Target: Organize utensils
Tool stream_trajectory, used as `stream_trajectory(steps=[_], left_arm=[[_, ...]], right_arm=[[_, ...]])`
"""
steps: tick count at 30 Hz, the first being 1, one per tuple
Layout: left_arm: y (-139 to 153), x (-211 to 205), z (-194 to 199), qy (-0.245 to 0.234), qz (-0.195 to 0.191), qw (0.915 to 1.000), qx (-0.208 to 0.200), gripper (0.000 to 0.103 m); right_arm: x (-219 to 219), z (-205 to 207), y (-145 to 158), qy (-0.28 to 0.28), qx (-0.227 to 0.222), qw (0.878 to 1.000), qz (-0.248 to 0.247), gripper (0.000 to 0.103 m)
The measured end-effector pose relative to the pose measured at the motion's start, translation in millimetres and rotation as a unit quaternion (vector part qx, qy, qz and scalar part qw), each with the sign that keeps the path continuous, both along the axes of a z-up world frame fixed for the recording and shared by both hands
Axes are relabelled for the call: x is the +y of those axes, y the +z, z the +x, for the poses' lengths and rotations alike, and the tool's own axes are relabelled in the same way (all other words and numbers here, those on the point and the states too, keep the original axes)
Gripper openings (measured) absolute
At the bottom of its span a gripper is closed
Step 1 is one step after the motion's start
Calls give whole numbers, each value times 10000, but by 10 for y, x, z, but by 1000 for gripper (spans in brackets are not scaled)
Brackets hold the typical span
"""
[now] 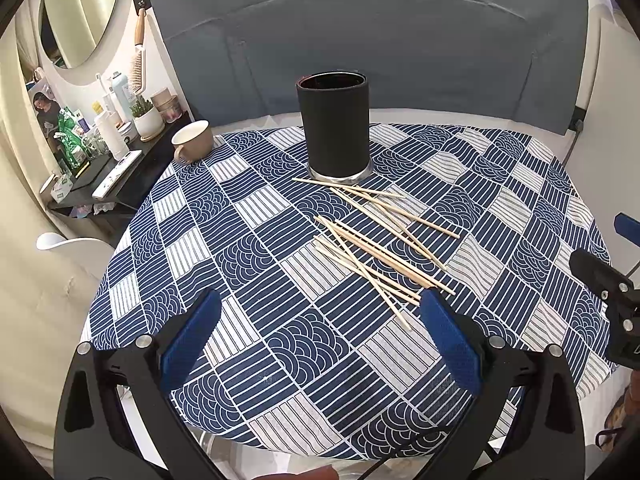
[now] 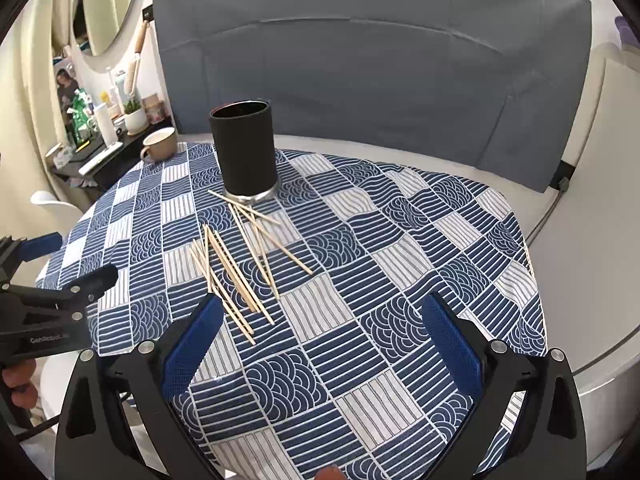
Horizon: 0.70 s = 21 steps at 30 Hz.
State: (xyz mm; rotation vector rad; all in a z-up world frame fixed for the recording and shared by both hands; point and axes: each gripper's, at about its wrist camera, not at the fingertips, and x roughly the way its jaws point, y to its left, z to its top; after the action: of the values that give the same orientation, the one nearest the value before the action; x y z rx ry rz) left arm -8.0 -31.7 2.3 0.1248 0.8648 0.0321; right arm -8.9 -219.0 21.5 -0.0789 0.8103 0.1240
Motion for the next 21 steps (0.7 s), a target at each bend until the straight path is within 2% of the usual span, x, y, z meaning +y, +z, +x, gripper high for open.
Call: stream_trajectory(steps=[21], left_arm=[[-23,35,81,-131,74,9998,97,97]], right_arm=[[61,22,-83,-31,120,9999,-84,95]])
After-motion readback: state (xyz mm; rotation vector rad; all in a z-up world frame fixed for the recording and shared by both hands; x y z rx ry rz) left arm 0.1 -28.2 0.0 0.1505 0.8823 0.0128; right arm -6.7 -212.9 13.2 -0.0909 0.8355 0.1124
